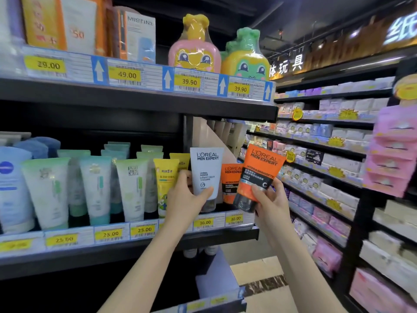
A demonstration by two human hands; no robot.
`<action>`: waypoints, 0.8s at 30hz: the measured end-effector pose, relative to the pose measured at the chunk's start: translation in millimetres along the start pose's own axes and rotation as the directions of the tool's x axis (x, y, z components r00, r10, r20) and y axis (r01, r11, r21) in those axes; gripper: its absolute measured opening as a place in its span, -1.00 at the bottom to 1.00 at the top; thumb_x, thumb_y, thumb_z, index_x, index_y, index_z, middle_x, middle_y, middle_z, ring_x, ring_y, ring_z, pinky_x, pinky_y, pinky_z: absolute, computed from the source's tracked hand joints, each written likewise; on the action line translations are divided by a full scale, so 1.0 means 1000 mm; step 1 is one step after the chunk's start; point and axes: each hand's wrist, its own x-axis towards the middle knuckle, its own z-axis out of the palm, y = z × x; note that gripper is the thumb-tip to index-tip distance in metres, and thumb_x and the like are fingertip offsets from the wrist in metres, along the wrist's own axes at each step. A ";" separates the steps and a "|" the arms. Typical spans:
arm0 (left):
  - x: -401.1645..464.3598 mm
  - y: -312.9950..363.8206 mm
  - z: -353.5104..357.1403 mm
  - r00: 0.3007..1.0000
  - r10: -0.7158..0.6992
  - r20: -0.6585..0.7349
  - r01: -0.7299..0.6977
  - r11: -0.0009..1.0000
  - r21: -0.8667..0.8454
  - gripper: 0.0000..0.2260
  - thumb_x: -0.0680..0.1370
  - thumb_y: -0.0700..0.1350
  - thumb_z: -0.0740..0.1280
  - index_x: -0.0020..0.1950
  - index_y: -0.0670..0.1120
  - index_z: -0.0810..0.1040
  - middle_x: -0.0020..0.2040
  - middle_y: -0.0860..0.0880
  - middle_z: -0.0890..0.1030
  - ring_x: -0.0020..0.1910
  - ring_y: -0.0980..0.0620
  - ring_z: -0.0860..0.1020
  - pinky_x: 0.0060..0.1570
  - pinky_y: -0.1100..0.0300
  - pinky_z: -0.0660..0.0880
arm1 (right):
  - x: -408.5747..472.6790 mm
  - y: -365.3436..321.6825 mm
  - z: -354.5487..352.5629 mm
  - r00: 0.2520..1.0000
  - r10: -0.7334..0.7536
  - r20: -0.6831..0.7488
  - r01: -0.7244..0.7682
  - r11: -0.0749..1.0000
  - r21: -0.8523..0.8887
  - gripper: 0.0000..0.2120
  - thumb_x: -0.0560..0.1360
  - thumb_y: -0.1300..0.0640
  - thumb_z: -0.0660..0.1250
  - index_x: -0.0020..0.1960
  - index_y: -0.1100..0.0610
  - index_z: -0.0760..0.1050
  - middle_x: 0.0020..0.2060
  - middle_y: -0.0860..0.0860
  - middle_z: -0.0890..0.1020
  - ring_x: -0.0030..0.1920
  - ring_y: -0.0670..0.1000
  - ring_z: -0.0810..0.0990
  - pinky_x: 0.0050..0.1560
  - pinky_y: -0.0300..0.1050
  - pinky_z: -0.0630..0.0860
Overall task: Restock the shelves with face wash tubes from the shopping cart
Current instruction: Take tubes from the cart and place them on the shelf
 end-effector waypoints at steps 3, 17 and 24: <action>0.004 -0.007 0.010 0.999 0.003 -0.039 0.002 0.994 0.107 -0.64 0.42 -0.04 0.45 0.11 -0.05 0.37 0.15 0.00 0.57 0.14 -0.03 0.52 0.02 0.05 0.50 | 0.010 0.002 0.003 0.999 -0.031 0.007 0.031 0.999 -0.019 -0.70 0.52 0.28 0.29 0.13 -0.04 0.39 0.07 0.11 0.62 0.12 0.13 0.60 0.25 0.19 0.45; 0.009 -0.019 0.026 1.000 0.012 -0.027 -0.002 0.940 0.341 -0.59 0.39 0.01 0.47 0.10 -0.10 0.40 0.11 -0.03 0.54 0.06 0.00 0.52 -0.02 0.09 0.50 | 0.036 0.024 -0.004 0.989 -0.049 0.143 0.072 0.985 -0.160 -0.67 0.52 0.30 0.29 0.20 0.01 0.35 0.05 -0.05 0.59 0.03 -0.13 0.59 0.00 -0.25 0.55; 0.010 -0.019 0.027 0.998 -0.039 0.058 0.004 0.859 0.511 -0.56 0.42 0.09 0.42 0.13 -0.10 0.36 0.16 -0.03 0.52 0.12 -0.03 0.52 -0.01 0.07 0.49 | 0.041 0.028 -0.005 0.981 -0.024 0.194 0.066 0.975 -0.212 -0.67 0.52 0.33 0.28 0.19 0.04 0.33 0.05 -0.06 0.58 0.03 -0.14 0.58 -0.06 -0.29 0.56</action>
